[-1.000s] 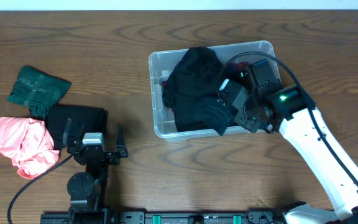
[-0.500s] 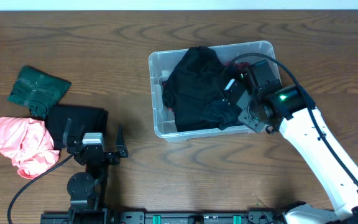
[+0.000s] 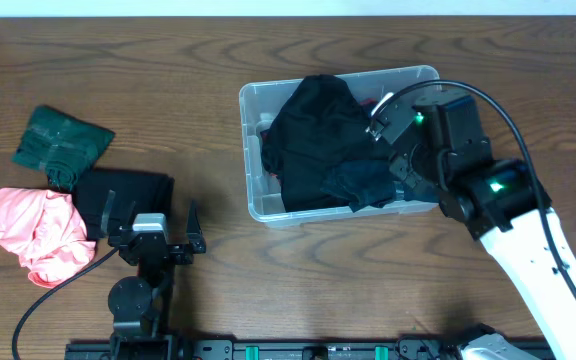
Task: Pack container
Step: 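Grasp the dark cloth with the right gripper and place it in the bin, then withdraw the right gripper to the right side of the table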
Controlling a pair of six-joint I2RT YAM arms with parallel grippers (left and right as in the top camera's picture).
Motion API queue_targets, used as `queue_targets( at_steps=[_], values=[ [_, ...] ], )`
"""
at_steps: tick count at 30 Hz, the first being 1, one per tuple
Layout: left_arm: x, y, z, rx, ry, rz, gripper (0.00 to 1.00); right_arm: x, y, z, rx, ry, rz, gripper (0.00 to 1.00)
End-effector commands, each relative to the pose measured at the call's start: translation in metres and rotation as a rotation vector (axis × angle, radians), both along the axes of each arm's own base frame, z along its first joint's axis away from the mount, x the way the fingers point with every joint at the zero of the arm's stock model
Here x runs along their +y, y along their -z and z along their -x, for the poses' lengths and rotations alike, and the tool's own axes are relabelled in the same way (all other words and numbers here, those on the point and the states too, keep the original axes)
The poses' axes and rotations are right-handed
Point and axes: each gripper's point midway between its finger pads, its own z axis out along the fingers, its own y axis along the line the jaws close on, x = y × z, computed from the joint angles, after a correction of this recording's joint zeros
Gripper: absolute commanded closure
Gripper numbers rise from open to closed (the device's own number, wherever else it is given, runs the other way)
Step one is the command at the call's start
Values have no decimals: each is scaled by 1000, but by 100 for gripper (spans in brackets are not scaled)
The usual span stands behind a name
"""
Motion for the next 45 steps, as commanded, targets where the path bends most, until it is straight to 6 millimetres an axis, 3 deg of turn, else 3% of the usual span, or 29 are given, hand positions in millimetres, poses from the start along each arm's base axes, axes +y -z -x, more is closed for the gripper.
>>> queue_targets(
  at_steps=[1,3,10,15,19,24,29,32,36,37,39,40,43,45],
  values=[
    [0,16,1,51,1,-13,2,21,27,17,168,-44,-76,80],
    [0,16,1,51,1,-12,2,24,46,33,294,-36,-96,86],
    [0,16,1,51,1,-12,2,18,97,58,560,12,-18,81],
    [0,16,1,51,1,-12,2,17,133,53,653,20,31,74],
    [0,16,1,51,1,-13,2,17,158,48,706,36,50,75],
    [0,16,1,51,1,-12,2,11,165,41,694,77,76,81],
    [0,16,1,51,1,-12,2,-1,134,9,519,179,79,77],
    [0,16,1,51,1,-12,2,0,92,-11,377,199,21,74],
    [0,16,1,51,1,-12,2,-5,16,-34,127,262,-125,66],
    [0,16,1,51,1,-12,2,-9,2,-38,78,307,-163,57],
    [0,16,1,51,1,-12,2,-25,-25,-43,-11,423,-261,28],
    [0,16,1,51,1,-12,2,-37,-38,-43,-47,487,-317,20],
    [0,16,1,51,1,-12,2,-68,-52,-39,-75,618,-400,1],
    [0,16,1,51,1,-13,2,-89,-52,-31,-55,693,-424,1]
  ],
)
